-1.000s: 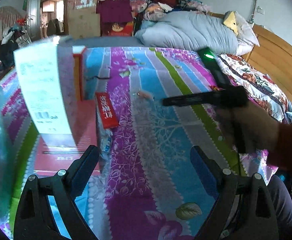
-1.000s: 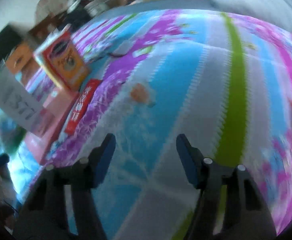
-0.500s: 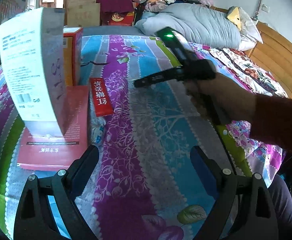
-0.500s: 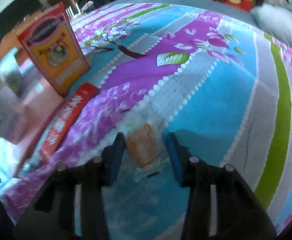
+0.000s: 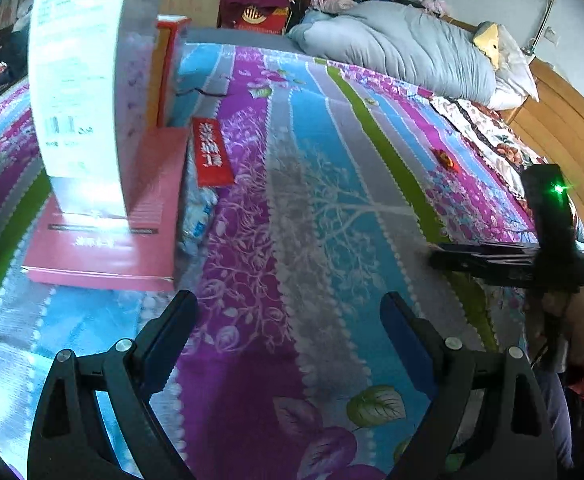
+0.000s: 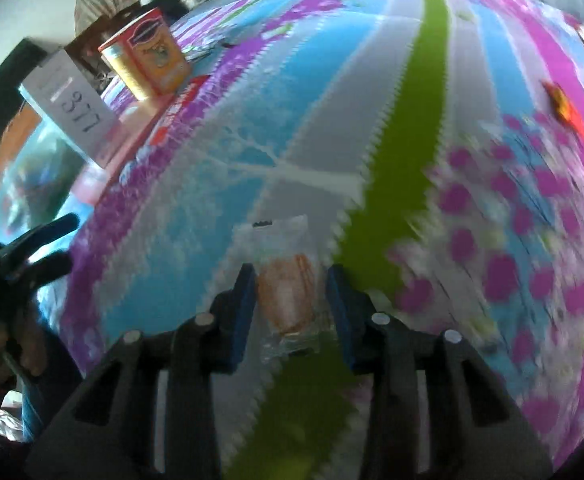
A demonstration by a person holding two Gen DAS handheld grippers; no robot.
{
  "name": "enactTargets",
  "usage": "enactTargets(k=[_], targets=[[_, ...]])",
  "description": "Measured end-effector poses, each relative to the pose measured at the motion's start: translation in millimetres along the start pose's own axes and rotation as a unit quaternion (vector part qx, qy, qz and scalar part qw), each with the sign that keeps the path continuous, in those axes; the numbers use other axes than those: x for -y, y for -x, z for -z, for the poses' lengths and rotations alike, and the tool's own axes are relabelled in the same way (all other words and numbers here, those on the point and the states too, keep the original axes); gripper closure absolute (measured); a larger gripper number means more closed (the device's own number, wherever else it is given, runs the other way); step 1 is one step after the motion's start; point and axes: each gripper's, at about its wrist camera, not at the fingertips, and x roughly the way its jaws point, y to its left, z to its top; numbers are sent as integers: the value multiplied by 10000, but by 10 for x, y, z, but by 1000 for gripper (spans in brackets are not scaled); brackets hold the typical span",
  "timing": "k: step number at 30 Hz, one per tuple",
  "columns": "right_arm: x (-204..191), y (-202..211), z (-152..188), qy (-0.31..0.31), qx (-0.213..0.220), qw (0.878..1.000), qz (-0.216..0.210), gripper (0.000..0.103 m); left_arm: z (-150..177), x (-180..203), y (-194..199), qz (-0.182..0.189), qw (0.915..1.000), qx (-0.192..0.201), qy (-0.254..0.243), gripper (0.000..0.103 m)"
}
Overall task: Organize snacks
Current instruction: 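Move the left tool toward the red wrapped bar while the right tool lowers to the clear-wrapped cookie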
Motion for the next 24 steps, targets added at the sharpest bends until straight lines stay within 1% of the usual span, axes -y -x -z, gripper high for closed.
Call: enactTargets(k=[1,2,3,4,5,6,7,9,10,11,12,13,14,15,16,17,18,19,21,22,24], targets=[[38,92,-29,-62,-5,10000,15,56,-7,34,-22,-9,10000,-13,-36,10],[90,206,-50,-130,137,9998,-17,46,-14,62,-29,-20,10000,-11,-76,10],[163,325,-108,-227,342,9991,-72,35,-27,95,-27,-36,9999,8,-129,10],[304,498,-180,-417,623,9972,-44,28,-38,109,-36,-42,9999,20,-161,10],[412,593,-269,-540,818,9952,41,19,-51,120,-45,-42,9998,21,-180,10],[555,683,-369,-657,1043,9922,181,16,-68,134,-57,-43,9998,13,-196,10],[718,741,-468,-764,1211,9890,377,16,-85,140,-65,-42,9998,8,-200,10],[1114,752,-711,-1134,1459,9782,948,16,-114,155,-85,-61,9997,-9,-217,10],[1368,674,-882,-1361,1429,9720,1275,16,-132,161,-95,-75,9997,-22,-224,10],[1563,550,-1023,-1472,1240,9700,1482,16,-147,167,-92,-77,9997,-20,-218,10],[1722,415,-1135,-1569,1066,9683,1625,22,-157,167,-87,-72,9997,-18,-211,10],[1809,312,-1204,-1600,939,9685,1661,26,-167,174,-76,-71,9997,-22,-214,10],[1915,152,-1284,-1595,696,9705,1669,34,-172,180,-68,-80,9997,-20,-227,10],[1967,52,-1321,-1575,563,9710,1710,46,-173,182,-56,-96,9997,-19,-243,10],[1929,3,-1372,-1418,602,9701,1875,50,-178,178,-41,-114,9996,-28,-249,10],[1878,-1,-1399,-1330,617,9730,1782,62,-180,161,-32,-113,9997,-39,-232,10],[1765,4,-1421,-1253,640,9792,1464,76,-180,137,-13,-113,9997,-45,-195,10],[1603,29,-1409,-1081,696,9834,1284,76,-176,95,11,-107,9999,-43,-119,10],[1125,46,-1384,-478,702,9930,816,76,-160,23,30,-114,9999,-62,-21,10],[745,52,-1306,-41,616,9974,375,76,-145,-15,34,-153,9998,-83,21,10],[213,17,-1135,531,366,9977,-230,76,-119,-69,50,-185,9997,-95,89,10]])
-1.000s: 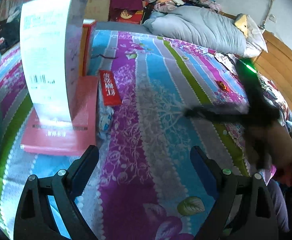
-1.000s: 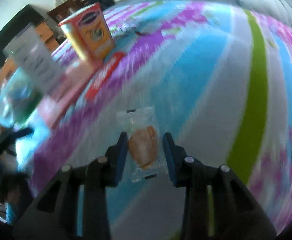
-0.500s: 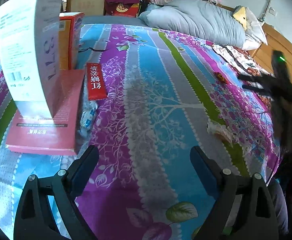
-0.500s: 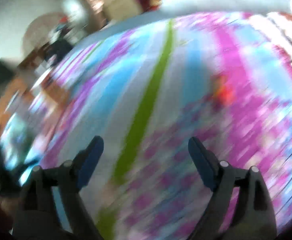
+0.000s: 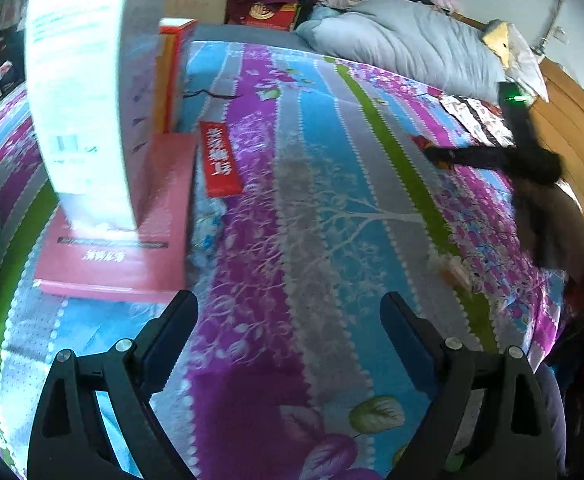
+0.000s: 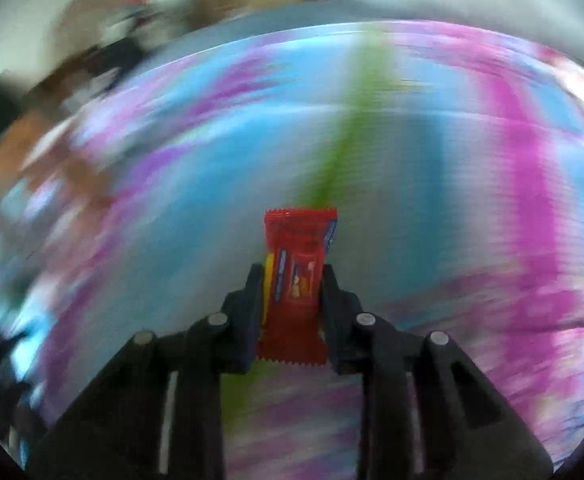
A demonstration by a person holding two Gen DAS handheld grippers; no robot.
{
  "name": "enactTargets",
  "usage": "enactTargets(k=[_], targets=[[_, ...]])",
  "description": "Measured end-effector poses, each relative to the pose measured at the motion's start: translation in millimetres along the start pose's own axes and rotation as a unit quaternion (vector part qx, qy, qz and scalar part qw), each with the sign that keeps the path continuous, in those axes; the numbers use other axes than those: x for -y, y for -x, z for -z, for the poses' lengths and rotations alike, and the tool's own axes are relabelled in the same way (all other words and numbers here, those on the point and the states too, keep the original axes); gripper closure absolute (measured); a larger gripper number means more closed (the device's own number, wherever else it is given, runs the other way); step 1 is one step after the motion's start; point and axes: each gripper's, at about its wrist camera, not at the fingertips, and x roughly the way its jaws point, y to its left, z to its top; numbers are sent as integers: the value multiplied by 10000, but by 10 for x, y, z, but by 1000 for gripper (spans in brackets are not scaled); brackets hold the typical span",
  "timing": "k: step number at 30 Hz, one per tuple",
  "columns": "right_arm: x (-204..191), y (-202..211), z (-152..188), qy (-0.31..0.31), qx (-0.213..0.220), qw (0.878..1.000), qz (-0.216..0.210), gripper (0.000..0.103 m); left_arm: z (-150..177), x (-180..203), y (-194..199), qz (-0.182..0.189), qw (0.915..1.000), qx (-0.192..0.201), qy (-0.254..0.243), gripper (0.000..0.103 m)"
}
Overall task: Organize snacks
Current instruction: 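Move the left tool toward the red wrapped bar while the right tool lowers to the clear-wrapped cookie, then grasp the red wrapped bar with the left tool while the right grasps the clear-wrapped cookie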
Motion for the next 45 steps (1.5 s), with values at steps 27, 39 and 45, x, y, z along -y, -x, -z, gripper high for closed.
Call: enactTargets(k=[27,39,45], targets=[[-1244,-193,1142,1223,-500,9899,505,39,63,290,-487,-482,9951,-787,-354,24],[-579,766,1309,140,406,9941,997,38,10,314,-69,-96,9999,12,-113,20],[-374,780,1386,81,231,9948,988,38,37,594,-360,357,9988,-102,-311,20]])
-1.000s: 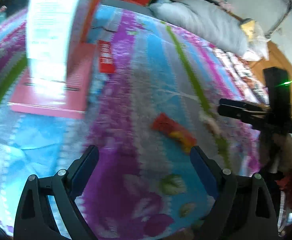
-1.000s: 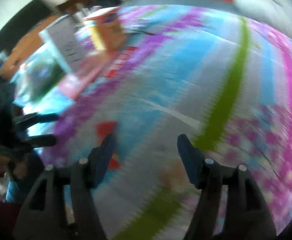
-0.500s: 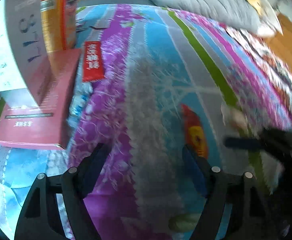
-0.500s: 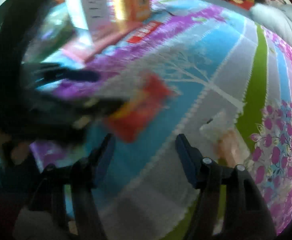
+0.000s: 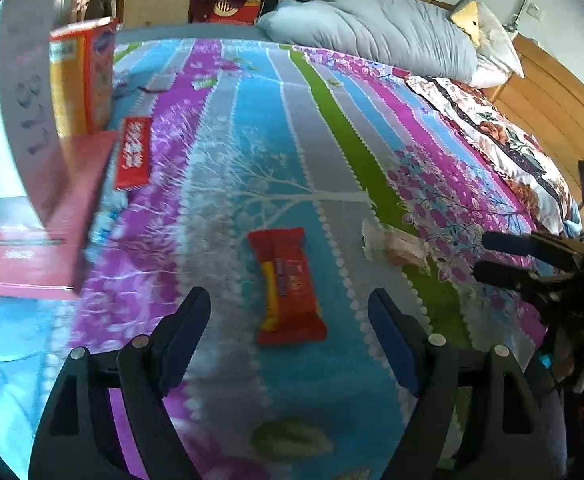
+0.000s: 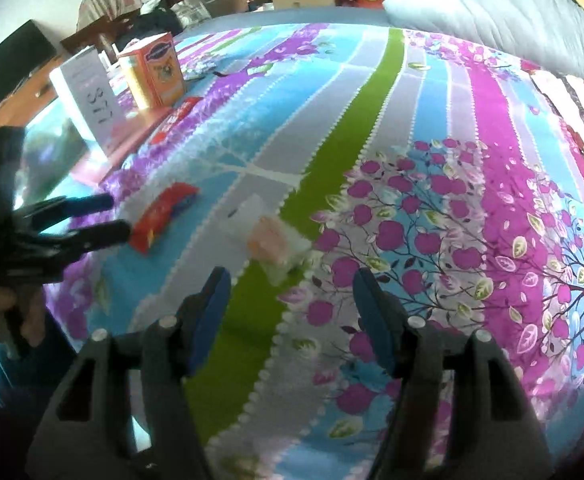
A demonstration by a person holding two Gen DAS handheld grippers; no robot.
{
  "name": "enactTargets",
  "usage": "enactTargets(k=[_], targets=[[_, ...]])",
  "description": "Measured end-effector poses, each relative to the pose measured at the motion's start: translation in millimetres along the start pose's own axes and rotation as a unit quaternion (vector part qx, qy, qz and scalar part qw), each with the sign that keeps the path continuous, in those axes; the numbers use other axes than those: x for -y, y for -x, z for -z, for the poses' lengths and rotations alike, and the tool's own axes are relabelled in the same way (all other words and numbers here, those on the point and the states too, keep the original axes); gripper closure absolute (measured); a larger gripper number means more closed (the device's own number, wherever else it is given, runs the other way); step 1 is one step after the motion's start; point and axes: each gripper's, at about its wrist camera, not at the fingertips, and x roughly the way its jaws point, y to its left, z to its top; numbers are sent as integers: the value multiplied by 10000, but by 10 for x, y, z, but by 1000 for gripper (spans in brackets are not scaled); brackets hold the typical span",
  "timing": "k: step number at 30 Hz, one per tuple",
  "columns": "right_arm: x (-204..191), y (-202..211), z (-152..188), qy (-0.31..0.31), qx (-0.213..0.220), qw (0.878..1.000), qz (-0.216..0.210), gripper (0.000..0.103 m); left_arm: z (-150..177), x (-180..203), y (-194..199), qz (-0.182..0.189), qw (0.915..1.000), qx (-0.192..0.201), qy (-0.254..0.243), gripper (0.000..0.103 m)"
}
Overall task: Organize snacks
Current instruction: 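Grasp the red wrapped bar with the left tool while the right grasps the clear-wrapped cookie, then carry the red bar and clear-wrapped cookie with both tools over the bowl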
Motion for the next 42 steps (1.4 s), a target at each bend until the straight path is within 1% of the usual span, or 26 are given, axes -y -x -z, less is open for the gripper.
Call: enactTargets(k=[2,4,5,7,8,11,16,20,21,22,23,24,27,30,32,36,38,41,42], targets=[[-12,-55,-1,162,-87,9998,-83,38,-22,-7,-111,5,9999,-68,95,20],[-44,-140,-14,378,-184,9990,-150,38,-13,-10,-218,-191,9997,-145,37,22],[-60,-182,-20,446,-219,9986,-196,38,-3,-9,-265,-280,9994,-192,21,29],[-88,-276,-73,647,-260,9972,-261,38,9,-27,-295,-488,9986,-175,-77,51],[-104,-312,-105,743,-278,9964,-300,38,12,-39,-271,-478,9987,-171,-98,74],[-120,-453,-210,1037,-349,9931,-421,38,38,-103,-223,-365,9991,-197,-87,74],[-104,-700,-305,1373,-685,9860,-655,38,88,-146,-196,-333,9993,-169,-94,74],[-100,-778,-275,1495,-707,9843,-615,38,78,-148,-217,-332,9993,-160,-37,74],[-89,-767,-271,1427,-678,9857,-587,42,76,-148,-216,-330,9993,-159,-31,74],[-82,-758,-270,1405,-648,9869,-454,47,74,-146,-212,-328,9993,-159,-17,74],[-71,-740,-268,1370,-611,9880,-356,59,72,-145,-207,-331,9993,-159,-9,74],[-54,-712,-267,1294,-578,9893,-347,62,69,-144,-199,-342,9993,-156,-1,74],[-60,-627,-214,1222,-493,9909,-260,65,56,-160,-136,-384,9992,-82,56,74],[-91,-479,-188,1075,-295,9937,-140,67,21,-183,4,-426,9990,69,105,74],[-129,-314,-230,974,-79,9952,-49,67,-41,-180,176,-474,9985,262,78,74],[-266,135,-543,669,581,9960,69,67,-206,-190,651,-648,9949,768,1,74],[-371,331,-745,588,898,9942,65,67,-310,-232,966,-770,9910,1098,2,74],[-641,562,-1129,602,1295,9897,-87,67,-459,-365,1464,-1019,9820,1588,67,74],[-747,612,-1241,640,1409,9879,-140,67,-505,-441,1653,-1132,9775,1774,106,74]])
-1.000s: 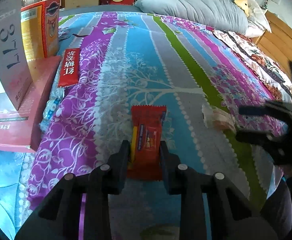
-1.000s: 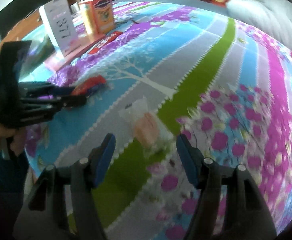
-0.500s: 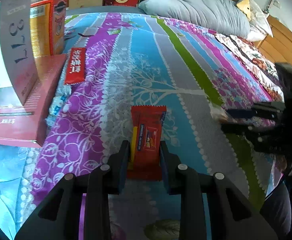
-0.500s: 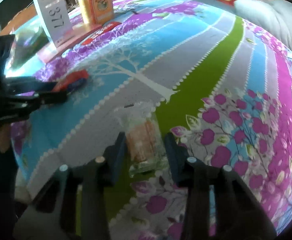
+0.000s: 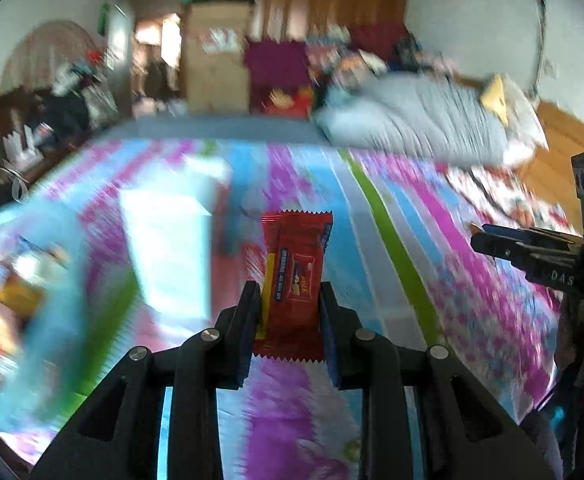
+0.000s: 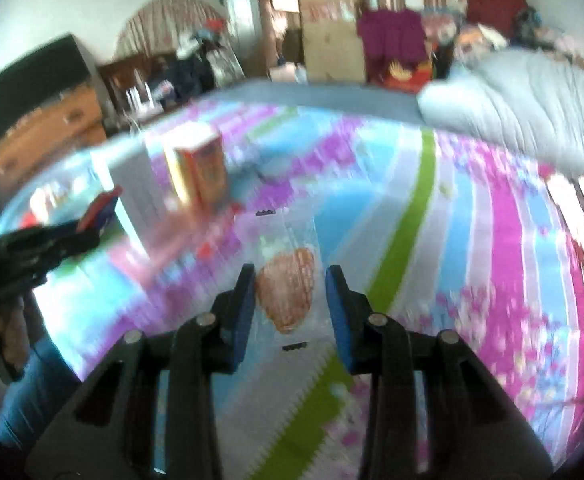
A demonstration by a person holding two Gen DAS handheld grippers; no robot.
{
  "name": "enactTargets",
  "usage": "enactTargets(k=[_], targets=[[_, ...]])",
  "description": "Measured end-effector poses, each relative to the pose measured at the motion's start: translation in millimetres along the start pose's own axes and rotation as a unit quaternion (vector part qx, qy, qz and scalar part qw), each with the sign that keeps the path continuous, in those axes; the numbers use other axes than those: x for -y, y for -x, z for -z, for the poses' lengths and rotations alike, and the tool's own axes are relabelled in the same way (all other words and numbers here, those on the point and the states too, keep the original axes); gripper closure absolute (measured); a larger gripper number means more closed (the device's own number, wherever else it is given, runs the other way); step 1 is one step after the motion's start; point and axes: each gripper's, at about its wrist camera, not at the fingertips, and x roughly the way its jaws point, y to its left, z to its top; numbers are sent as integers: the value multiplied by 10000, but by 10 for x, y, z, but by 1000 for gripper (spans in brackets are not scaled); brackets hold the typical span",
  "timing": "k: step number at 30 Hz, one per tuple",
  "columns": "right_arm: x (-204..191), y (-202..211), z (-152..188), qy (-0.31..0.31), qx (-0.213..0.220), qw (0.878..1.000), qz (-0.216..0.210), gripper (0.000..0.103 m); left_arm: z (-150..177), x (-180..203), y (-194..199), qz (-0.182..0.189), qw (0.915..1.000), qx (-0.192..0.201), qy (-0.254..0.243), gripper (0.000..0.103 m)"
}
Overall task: Organize snacks
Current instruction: 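Carry the red bar and clear-wrapped cookie with both tools over the bowl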
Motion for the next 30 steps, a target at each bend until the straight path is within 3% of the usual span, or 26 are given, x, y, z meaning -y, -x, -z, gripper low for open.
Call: enactTargets(k=[6,12,15,22,30], targets=[[-768,-29,-880,405,623,9959,-509,67,-405,-720,573,-788,9942,658,326,74],[-1788,-277,-1570,795,786,9854,-1285,67,-556,-1729,1043,-1571,9770,1014,1029,74],[-2163,-426,-1744,834,661,9795,-1712,67,-529,-2098,1183,-1813,9694,1057,1271,74],[-2789,-858,-1957,709,-111,9678,-2412,67,-483,-2719,1197,-2215,9570,910,1639,74],[-3196,-1051,-1876,915,-550,9652,-2387,67,-359,-3005,1067,-2446,9510,586,1796,74]])
